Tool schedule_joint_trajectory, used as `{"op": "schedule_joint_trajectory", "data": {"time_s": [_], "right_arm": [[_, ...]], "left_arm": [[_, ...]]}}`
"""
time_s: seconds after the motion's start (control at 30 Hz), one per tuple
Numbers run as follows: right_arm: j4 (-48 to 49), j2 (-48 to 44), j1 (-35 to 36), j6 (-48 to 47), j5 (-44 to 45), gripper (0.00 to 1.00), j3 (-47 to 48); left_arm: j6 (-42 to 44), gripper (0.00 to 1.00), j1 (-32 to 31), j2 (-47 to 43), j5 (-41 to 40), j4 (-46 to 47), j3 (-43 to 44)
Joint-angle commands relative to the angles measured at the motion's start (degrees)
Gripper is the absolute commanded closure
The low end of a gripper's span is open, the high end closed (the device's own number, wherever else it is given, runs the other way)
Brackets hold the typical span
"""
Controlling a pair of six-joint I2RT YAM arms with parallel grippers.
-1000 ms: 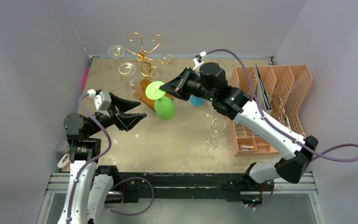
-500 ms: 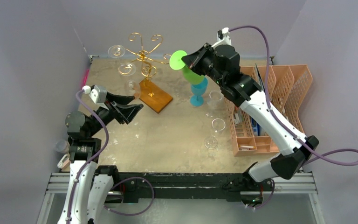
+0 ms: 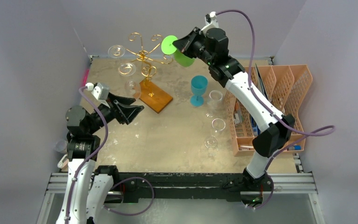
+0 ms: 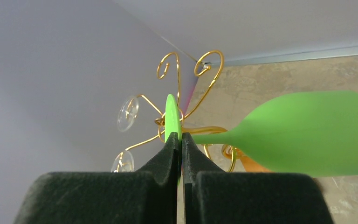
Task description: Place the wine glass upside down on the wine glass rack
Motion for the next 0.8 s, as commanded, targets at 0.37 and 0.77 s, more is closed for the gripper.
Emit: {"op": "schedule_joint_trajectory", "data": {"time_s": [0.37,0.77], "right_arm": [[5.55,12.11,-2.22,4.46,-24.47,1.0,14.8],[-0.3,11.18,-3.04,6.81,-27.57,1.0,12.01]], "left_arm": [[2.77,0.43,-0.21,-0.5,-0.96,-1.78,1.88],[3.22,0.43,-0.18,-1.13,-3.3,-2.96,1.88]]}}
